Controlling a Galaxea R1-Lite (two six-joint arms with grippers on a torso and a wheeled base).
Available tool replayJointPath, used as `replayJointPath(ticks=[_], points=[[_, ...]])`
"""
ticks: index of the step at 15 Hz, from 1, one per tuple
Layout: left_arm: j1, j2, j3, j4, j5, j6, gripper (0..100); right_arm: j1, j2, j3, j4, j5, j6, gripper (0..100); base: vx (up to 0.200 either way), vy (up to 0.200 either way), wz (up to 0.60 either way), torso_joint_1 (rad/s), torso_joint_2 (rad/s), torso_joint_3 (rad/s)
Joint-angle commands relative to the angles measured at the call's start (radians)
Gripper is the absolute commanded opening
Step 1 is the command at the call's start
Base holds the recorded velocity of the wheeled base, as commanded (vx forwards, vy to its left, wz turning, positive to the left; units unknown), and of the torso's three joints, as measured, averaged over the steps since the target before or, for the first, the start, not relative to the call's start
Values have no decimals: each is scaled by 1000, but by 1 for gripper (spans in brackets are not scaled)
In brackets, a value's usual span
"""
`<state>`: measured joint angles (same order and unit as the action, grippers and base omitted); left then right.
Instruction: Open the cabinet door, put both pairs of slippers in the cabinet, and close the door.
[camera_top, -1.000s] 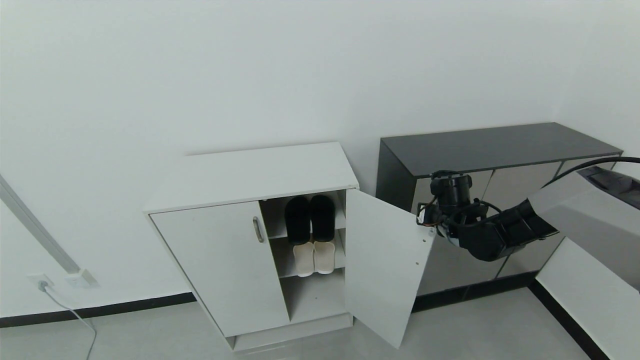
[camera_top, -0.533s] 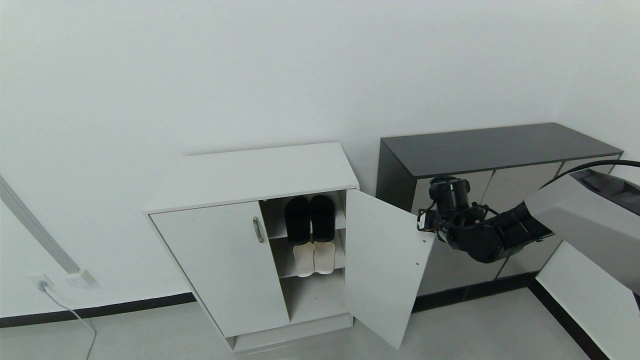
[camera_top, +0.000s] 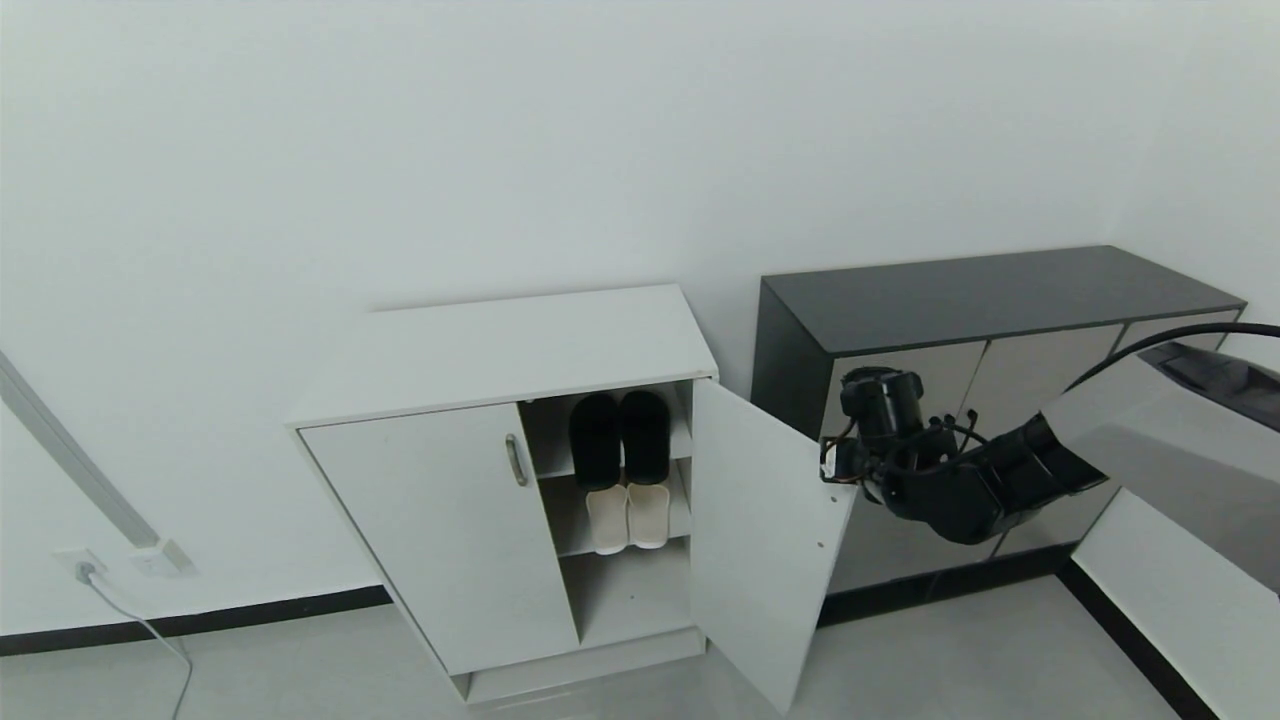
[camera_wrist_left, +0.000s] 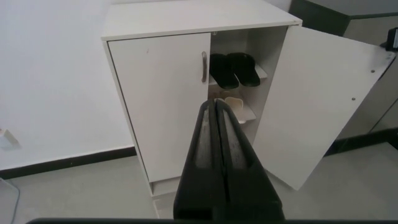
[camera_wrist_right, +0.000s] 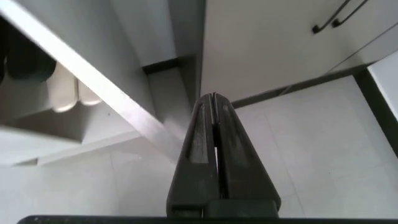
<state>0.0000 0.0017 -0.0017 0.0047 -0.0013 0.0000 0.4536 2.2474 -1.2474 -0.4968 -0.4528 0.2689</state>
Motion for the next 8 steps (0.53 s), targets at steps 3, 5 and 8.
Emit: replayJointPath(ticks=[3, 5, 8], points=[[0, 0, 0, 0, 0, 0, 0, 148, -54, 92, -5, -6, 39, 0, 0, 0, 0, 0, 0, 0], [0, 0, 0, 0, 0, 0, 0, 232, -74, 132, -17, -6, 53, 0, 0, 0, 0, 0, 0, 0], [0, 0, 0, 0, 0, -2, 0, 292, -118, 214, -86, -20, 38, 0, 0, 0, 0, 0, 0, 0]])
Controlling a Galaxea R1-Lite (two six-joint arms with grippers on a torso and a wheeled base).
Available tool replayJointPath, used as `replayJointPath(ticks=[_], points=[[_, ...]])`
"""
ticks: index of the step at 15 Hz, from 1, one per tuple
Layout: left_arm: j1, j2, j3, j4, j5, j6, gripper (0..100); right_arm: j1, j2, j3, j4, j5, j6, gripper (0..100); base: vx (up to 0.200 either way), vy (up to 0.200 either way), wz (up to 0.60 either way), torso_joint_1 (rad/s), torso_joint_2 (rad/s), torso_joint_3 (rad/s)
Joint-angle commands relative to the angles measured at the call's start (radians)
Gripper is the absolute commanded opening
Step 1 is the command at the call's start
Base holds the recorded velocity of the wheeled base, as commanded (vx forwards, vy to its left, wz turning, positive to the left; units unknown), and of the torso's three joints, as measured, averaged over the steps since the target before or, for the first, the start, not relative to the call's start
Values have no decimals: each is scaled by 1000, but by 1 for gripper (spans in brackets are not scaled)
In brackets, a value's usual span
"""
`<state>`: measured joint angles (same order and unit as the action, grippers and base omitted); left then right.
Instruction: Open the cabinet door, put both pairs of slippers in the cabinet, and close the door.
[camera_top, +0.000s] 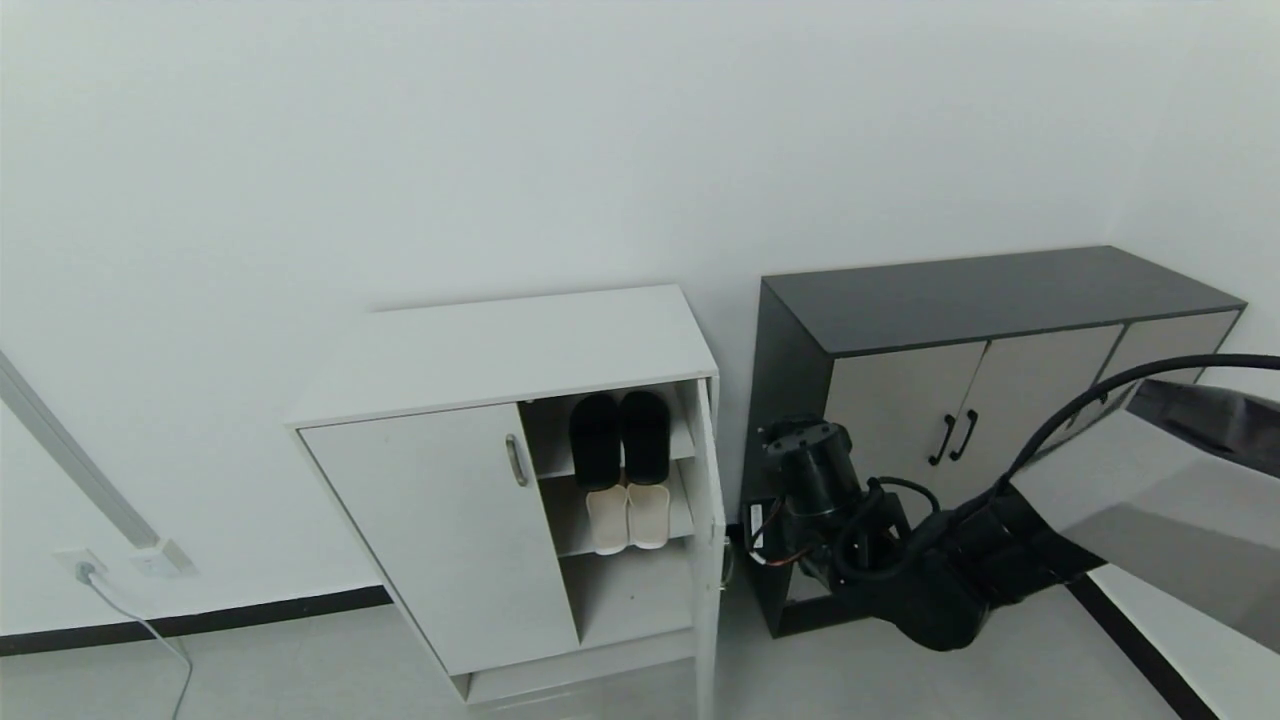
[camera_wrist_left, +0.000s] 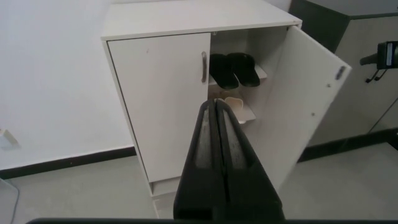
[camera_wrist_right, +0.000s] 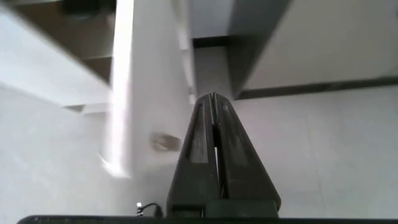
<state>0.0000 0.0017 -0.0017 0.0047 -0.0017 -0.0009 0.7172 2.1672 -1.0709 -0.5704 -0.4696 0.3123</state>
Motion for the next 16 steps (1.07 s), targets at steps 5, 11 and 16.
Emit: replayJointPath(ticks=[5, 11, 16], points=[[0, 0, 0, 0, 0, -1, 0, 39, -63, 80, -37, 3, -58, 0, 0, 0, 0, 0, 0, 0], [0, 0, 0, 0, 0, 1, 0, 53, -56, 85, -37, 8, -58, 0, 0, 0, 500, 1, 0, 2], [0, 0, 0, 0, 0, 1, 0, 50, -56, 124, -86, 92, -59, 0, 0, 0, 120, 0, 0, 1]])
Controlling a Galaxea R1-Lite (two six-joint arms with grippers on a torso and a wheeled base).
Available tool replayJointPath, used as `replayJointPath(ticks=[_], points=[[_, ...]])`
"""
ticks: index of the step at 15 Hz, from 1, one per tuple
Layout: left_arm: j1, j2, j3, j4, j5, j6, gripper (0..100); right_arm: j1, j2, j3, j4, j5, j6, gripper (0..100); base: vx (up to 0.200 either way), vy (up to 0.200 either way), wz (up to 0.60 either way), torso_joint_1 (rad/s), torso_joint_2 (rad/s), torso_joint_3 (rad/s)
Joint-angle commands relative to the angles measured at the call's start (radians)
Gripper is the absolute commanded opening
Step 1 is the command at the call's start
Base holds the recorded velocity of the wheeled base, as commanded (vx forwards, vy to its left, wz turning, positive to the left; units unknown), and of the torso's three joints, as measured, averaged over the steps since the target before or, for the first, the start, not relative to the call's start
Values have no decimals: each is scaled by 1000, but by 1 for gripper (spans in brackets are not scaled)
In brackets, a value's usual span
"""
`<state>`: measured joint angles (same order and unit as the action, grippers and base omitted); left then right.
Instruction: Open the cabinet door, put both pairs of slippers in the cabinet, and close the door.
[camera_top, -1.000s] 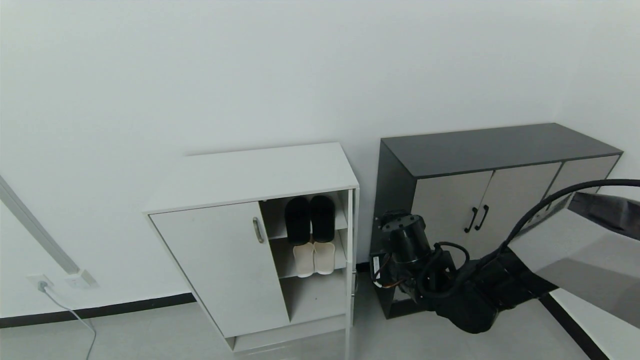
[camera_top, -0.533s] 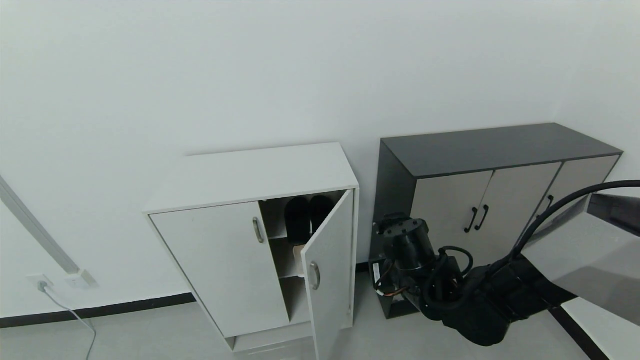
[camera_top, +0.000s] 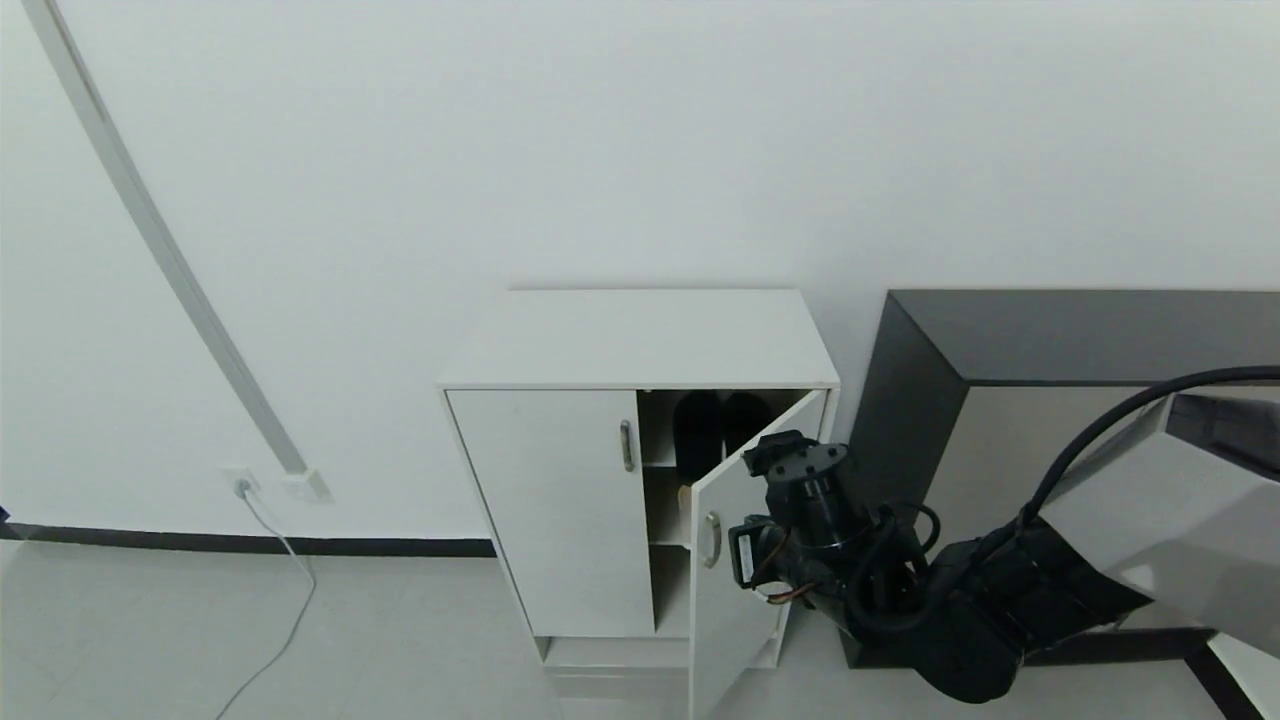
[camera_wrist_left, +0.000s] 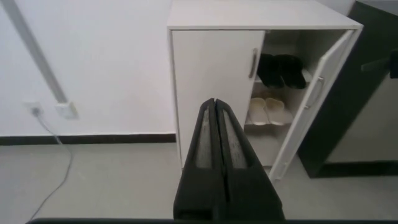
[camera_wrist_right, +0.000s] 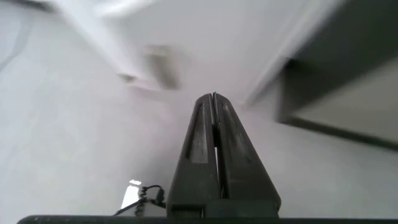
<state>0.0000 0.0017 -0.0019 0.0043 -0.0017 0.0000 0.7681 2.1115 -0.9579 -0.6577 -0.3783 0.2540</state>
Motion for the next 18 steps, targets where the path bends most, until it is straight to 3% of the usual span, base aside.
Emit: replayJointPath(ticks=[1, 8, 15, 18], points=[[0, 0, 0, 0, 0, 0, 0, -3, -1, 22, -20, 4, -2, 0, 0, 0, 0, 0, 0, 0], [0, 0, 0, 0, 0, 2, 0, -29, -5, 113, -66, 19, -32, 0, 0, 0, 0, 0, 0, 0], [0, 0, 0, 0, 0, 2, 0, -29, -10, 134, -77, 18, -33, 0, 200, 0, 0, 0, 2, 2], [0, 0, 0, 0, -1, 2, 0, -29, -24, 151, -77, 18, -33, 0, 0, 0, 0, 0, 0, 0]])
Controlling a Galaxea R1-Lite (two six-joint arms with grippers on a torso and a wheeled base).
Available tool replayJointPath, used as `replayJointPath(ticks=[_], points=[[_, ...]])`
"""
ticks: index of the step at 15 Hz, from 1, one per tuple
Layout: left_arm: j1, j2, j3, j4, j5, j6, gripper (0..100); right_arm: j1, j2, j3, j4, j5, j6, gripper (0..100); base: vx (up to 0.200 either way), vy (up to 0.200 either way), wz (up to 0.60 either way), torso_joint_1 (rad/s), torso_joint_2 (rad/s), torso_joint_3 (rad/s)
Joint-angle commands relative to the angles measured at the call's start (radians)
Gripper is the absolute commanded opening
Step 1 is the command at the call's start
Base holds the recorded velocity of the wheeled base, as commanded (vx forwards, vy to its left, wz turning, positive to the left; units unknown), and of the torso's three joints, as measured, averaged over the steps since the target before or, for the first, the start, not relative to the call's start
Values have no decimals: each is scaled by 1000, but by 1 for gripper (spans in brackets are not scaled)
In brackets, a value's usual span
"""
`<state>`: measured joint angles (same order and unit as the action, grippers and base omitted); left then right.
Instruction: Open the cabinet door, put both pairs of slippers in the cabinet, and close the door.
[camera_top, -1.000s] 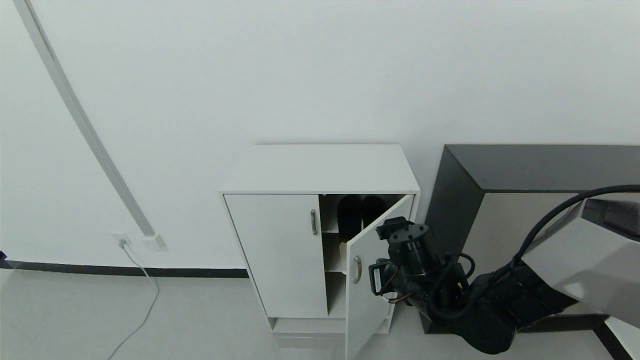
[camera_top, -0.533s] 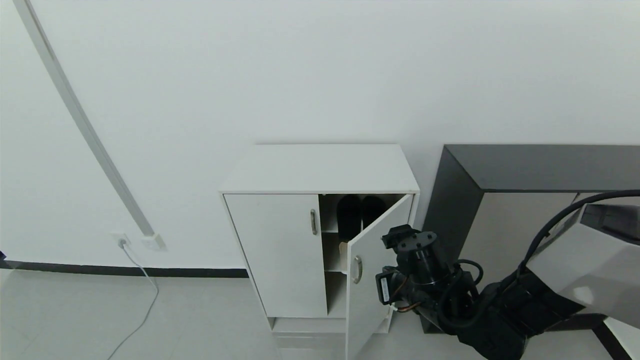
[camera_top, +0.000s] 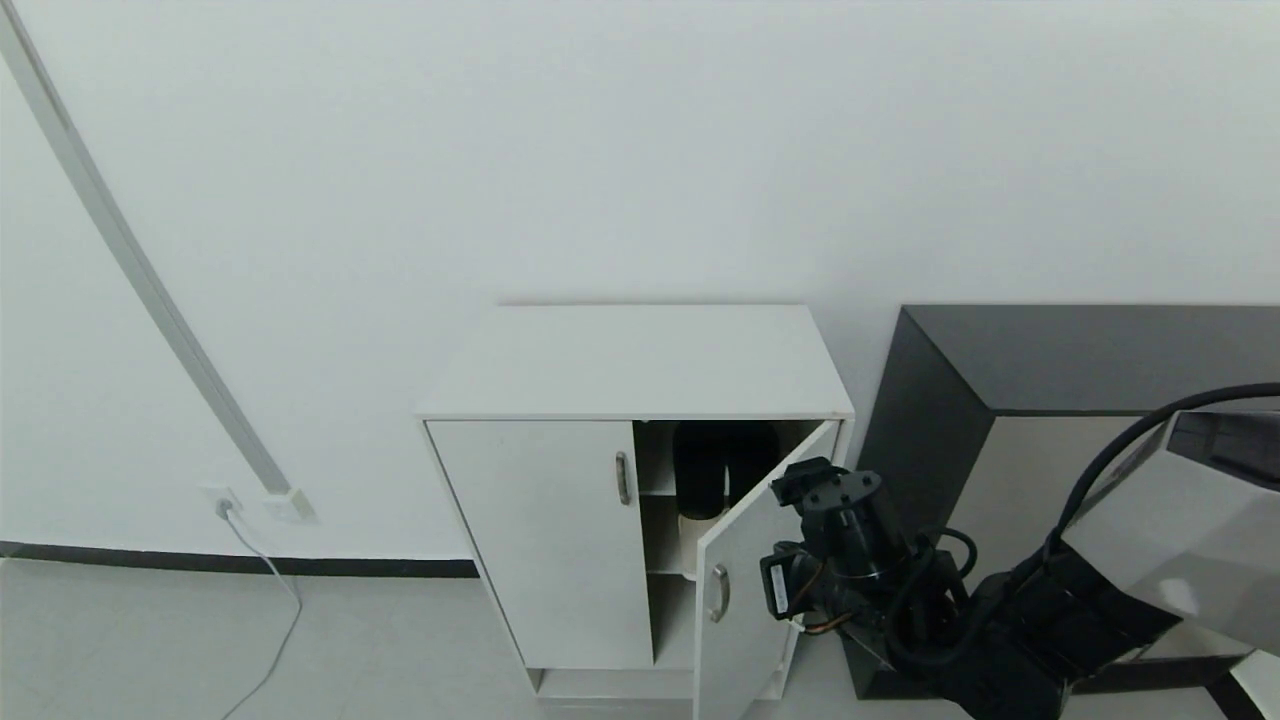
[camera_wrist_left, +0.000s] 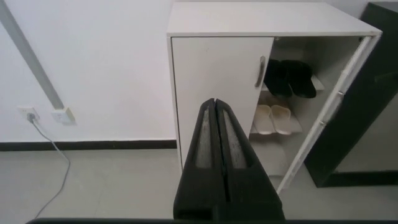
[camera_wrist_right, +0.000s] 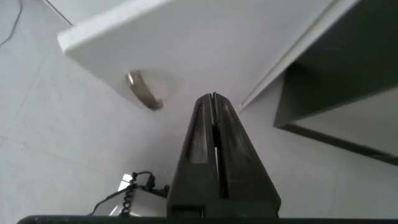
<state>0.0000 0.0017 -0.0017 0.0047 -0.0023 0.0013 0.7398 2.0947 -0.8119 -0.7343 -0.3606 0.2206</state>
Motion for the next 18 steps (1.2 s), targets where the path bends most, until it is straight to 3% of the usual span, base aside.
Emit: replayJointPath(ticks=[1, 18], points=[[0, 0, -1, 0, 1, 0, 0, 0, -7, 2, -2, 0, 0, 0, 0, 0, 0, 0, 0, 0], [0, 0, 0, 0, -1, 0, 0, -140, 202, -289, -47, 23, -50, 0, 0, 0, 0, 0, 0, 0]])
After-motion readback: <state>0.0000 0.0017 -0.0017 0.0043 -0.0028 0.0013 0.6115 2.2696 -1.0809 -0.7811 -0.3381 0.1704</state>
